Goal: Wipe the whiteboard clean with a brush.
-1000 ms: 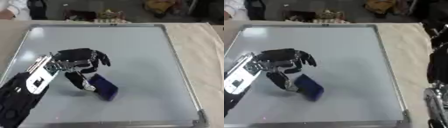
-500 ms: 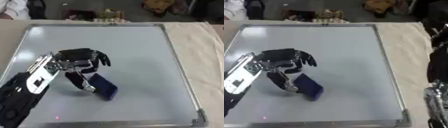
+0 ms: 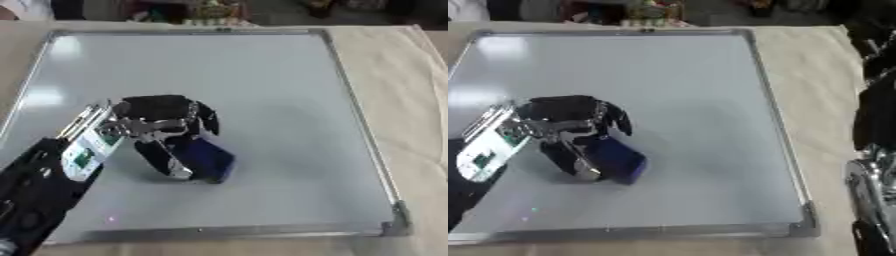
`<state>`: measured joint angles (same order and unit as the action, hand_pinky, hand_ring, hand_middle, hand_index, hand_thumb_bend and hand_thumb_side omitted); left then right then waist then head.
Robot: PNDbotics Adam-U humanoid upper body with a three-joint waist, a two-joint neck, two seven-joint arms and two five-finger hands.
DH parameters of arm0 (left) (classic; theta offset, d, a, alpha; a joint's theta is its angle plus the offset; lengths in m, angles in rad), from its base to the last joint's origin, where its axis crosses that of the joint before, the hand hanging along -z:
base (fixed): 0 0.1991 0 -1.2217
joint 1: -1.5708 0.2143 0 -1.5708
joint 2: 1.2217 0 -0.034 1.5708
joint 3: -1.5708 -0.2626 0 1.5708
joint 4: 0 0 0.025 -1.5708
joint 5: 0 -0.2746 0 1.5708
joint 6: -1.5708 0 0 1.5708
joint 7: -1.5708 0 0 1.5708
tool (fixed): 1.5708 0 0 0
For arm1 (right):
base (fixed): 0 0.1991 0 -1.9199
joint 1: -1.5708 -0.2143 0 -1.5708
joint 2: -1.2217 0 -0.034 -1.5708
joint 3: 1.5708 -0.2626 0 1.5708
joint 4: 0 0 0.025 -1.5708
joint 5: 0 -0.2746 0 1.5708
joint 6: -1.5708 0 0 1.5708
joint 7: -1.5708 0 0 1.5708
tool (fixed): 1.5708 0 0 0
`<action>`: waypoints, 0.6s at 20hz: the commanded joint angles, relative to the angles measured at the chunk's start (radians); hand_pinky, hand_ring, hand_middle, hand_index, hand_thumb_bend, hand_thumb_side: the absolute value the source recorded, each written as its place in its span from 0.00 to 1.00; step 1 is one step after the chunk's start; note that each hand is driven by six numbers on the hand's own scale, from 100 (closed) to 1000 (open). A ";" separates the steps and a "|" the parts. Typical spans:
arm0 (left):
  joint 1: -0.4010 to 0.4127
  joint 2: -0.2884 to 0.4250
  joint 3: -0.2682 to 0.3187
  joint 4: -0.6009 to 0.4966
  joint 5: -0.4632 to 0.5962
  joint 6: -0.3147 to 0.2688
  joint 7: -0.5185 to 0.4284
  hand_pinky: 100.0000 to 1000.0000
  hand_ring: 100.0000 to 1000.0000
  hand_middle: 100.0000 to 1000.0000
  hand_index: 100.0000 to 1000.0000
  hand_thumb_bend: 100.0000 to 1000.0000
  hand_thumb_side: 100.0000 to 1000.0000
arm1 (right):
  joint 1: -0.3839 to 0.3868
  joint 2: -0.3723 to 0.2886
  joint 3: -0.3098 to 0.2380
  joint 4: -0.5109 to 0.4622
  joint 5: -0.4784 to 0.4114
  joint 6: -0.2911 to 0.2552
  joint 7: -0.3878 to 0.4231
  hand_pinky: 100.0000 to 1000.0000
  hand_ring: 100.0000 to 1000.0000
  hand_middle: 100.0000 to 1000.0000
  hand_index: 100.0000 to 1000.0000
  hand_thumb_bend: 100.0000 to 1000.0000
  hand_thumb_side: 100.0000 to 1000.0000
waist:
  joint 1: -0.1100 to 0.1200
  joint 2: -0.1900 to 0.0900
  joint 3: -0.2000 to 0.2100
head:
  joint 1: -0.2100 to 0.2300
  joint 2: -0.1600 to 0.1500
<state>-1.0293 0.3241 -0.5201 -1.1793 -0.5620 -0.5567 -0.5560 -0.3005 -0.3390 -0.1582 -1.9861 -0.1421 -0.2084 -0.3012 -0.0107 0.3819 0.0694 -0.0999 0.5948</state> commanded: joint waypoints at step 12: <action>-0.014 -0.008 -0.004 0.018 -0.027 -0.350 -0.351 0.60 0.66 0.60 0.00 0.32 0.30 | -0.014 -0.024 0.001 -0.014 0.000 -0.003 0.002 0.90 0.89 0.54 0.85 0.14 0.86 | 0.000 -0.013 -0.001 | 0.004 -0.025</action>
<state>-1.0324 0.3157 -0.5196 -1.1669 -0.5813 -0.5572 -0.5554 -0.3076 -0.3390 -0.1580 -1.9861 -0.1421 -0.2100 -0.2997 -0.0104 0.3833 0.0686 -0.0982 0.5824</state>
